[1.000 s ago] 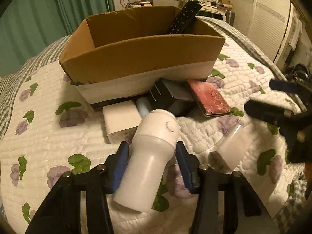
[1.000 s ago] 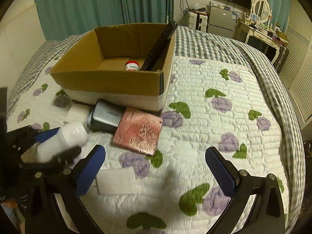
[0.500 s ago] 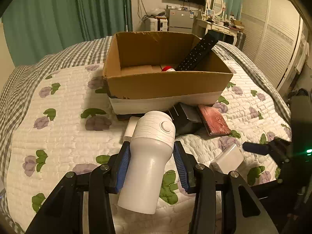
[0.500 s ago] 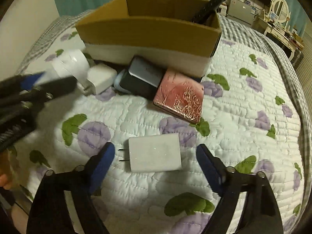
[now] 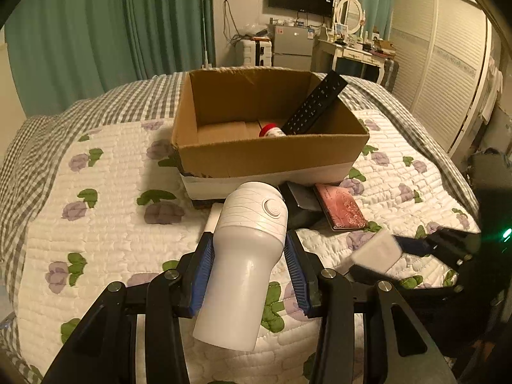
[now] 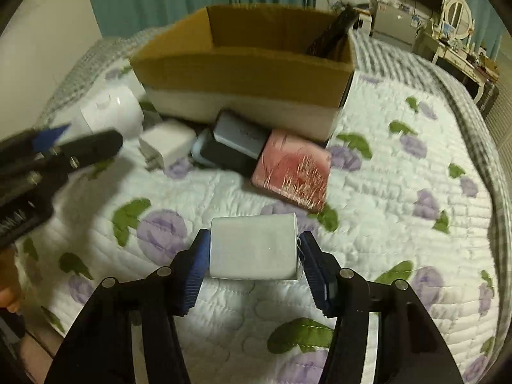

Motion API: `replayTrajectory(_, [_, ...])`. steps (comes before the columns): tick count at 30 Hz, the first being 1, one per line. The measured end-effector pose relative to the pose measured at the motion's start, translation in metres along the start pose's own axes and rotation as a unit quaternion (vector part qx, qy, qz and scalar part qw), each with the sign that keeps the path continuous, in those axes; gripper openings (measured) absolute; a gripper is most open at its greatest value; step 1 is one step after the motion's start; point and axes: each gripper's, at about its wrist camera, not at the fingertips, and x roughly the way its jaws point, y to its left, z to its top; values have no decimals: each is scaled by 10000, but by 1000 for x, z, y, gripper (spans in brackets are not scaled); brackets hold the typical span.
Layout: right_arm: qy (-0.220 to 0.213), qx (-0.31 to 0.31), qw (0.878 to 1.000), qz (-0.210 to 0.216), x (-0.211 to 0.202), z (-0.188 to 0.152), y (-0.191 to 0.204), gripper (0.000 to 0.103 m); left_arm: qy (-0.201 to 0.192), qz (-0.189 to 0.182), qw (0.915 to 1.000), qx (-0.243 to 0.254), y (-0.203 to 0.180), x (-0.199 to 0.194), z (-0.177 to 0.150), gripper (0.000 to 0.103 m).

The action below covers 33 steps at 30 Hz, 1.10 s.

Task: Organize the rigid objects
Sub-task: 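Carry the device and charger block into the box and open both grippers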

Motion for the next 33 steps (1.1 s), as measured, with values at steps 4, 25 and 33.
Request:
replayTrajectory(4, [-310, -24, 9995, -31, -29, 15, -1, 56, -152, 44, 9998, -70, -2, -18, 10, 45])
replayTrajectory(25, [-1290, -355, 9910, 46, -64, 188, -41, 56, -645, 266, 9975, -51, 17, 17, 145, 45])
replayTrajectory(33, [-1048, -240, 9941, 103, 17, 227, -58, 56, -280, 132, 9994, -125, 28, 92, 149, 45])
